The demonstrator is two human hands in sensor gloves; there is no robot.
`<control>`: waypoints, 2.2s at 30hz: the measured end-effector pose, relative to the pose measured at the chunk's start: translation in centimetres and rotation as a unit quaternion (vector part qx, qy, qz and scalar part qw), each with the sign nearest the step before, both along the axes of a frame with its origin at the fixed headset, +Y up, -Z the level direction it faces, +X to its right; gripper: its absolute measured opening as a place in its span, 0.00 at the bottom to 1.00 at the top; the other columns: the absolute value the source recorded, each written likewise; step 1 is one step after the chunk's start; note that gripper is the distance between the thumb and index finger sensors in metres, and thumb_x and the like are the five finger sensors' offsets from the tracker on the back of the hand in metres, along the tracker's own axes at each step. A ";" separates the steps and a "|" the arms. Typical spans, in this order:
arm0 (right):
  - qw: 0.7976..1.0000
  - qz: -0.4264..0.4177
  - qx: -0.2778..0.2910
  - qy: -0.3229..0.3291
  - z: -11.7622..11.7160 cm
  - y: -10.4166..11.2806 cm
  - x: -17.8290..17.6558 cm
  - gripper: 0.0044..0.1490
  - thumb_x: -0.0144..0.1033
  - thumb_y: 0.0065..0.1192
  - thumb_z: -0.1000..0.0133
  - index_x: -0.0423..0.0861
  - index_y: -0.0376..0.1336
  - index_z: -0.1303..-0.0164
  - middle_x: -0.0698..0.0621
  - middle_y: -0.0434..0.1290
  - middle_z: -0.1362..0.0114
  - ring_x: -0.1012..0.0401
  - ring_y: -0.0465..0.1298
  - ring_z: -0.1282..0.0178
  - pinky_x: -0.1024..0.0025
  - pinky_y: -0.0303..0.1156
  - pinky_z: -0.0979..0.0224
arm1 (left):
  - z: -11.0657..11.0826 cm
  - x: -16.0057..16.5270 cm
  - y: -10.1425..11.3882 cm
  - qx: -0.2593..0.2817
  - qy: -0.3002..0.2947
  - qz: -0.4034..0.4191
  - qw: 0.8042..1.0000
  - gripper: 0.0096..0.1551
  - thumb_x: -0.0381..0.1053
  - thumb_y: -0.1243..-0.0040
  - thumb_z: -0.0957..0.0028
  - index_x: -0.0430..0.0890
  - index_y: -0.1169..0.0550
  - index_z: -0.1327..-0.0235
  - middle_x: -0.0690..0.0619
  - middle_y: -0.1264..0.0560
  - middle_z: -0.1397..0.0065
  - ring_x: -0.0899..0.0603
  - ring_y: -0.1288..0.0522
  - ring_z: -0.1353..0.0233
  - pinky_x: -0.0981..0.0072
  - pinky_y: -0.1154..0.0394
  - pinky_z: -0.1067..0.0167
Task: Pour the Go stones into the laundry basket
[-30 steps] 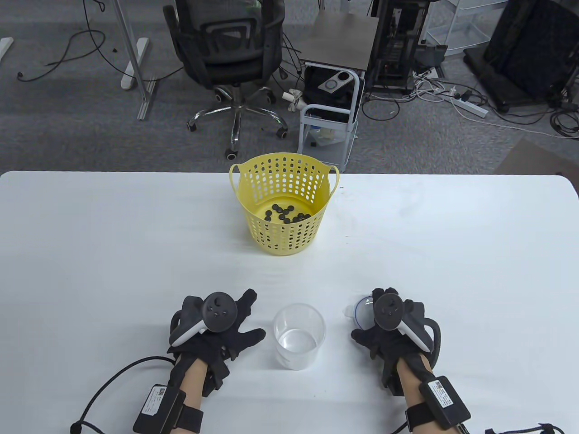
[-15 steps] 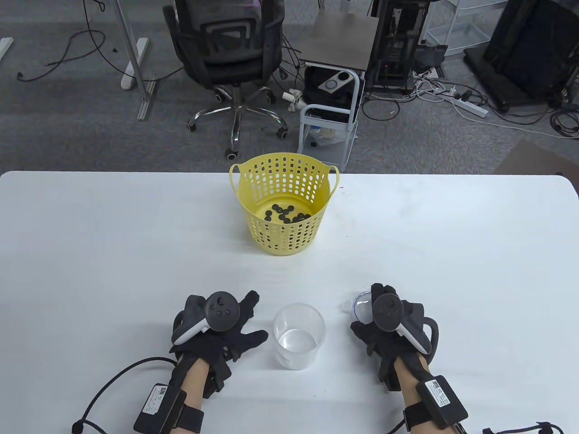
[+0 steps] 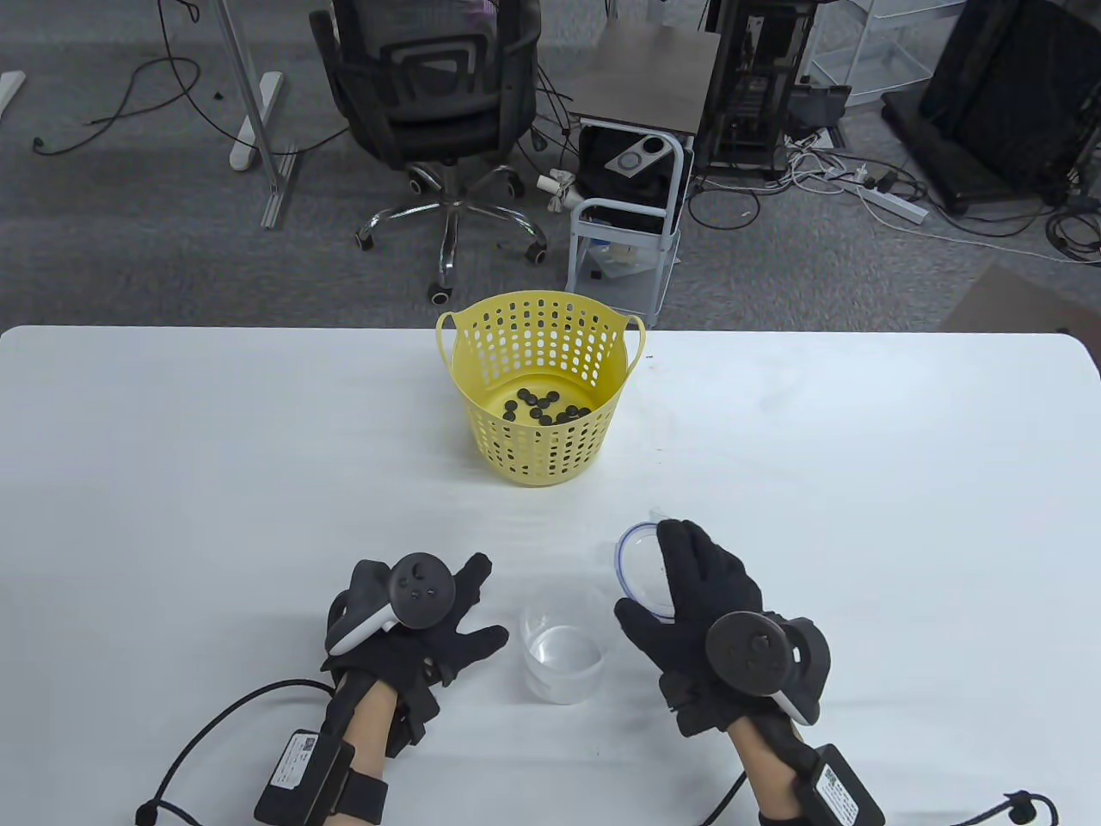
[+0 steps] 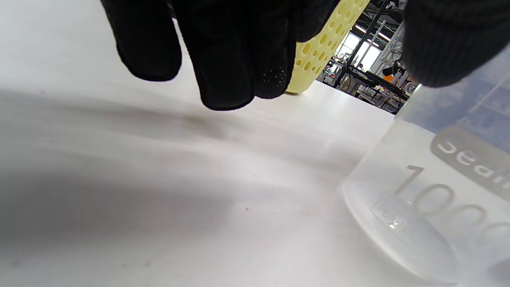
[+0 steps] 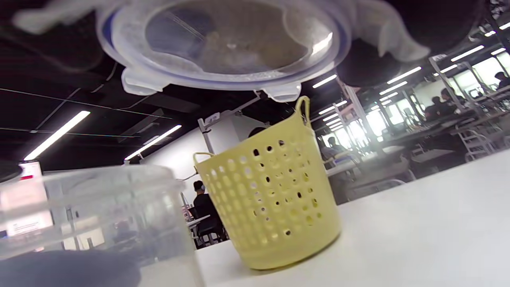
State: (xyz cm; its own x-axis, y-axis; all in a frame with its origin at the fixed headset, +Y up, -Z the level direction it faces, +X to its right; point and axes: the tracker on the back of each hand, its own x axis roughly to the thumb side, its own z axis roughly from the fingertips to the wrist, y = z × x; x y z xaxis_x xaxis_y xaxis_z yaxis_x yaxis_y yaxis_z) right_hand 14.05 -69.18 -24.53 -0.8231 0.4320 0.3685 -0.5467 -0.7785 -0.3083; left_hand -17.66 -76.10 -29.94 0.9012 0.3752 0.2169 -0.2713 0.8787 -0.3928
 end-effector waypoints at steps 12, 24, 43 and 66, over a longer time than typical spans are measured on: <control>0.994 0.083 0.056 0.036 2.8 0.5 -5.8 0.59 0.78 0.69 0.56 0.45 0.62 0.27 0.37 0.69 0.24 0.28 0.75 0.39 0.29 0.69 0.38 | -0.1 0.0 0.1 -0.011 0.002 -0.006 1.000 0.56 0.78 0.37 0.55 0.59 0.45 0.18 0.57 0.30 0.17 0.43 0.22 0.24 0.41 0.28 0.30; 0.989 0.133 0.052 0.047 3.0 -0.7 -7.3 0.60 0.79 0.68 0.56 0.45 0.62 0.27 0.37 0.69 0.24 0.28 0.75 0.39 0.30 0.69 0.38 | 0.0 0.0 0.0 -0.024 0.004 -0.011 1.000 0.55 0.78 0.38 0.54 0.59 0.44 0.18 0.56 0.30 0.17 0.43 0.23 0.24 0.41 0.28 0.30; 0.995 0.085 0.025 0.046 2.2 -1.2 -5.8 0.62 0.84 0.54 0.56 0.48 0.58 0.23 0.37 0.66 0.21 0.26 0.70 0.33 0.30 0.67 0.35 | 0.2 -1.1 1.8 0.090 0.054 0.034 0.994 0.47 0.76 0.39 0.53 0.60 0.37 0.21 0.58 0.26 0.21 0.44 0.20 0.27 0.43 0.27 0.31; 0.932 -0.273 -0.233 0.053 -1.7 -6.9 -0.7 0.51 0.66 0.54 0.47 0.40 0.55 0.24 0.33 0.62 0.22 0.28 0.67 0.31 0.31 0.66 0.35 | 3.4 3.3 1.5 -0.026 0.105 0.270 0.957 0.47 0.76 0.57 0.45 0.52 0.45 0.18 0.47 0.44 0.13 0.34 0.37 0.18 0.43 0.32 0.29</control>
State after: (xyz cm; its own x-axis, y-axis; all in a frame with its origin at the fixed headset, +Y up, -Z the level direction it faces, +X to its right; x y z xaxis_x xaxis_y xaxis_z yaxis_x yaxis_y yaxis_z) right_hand 13.39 -76.11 -26.22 -0.4039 0.9089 0.1032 -0.9084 -0.4119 0.0718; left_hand -14.34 -74.61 -26.52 0.5947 0.8037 0.0209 -0.7580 0.5692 -0.3185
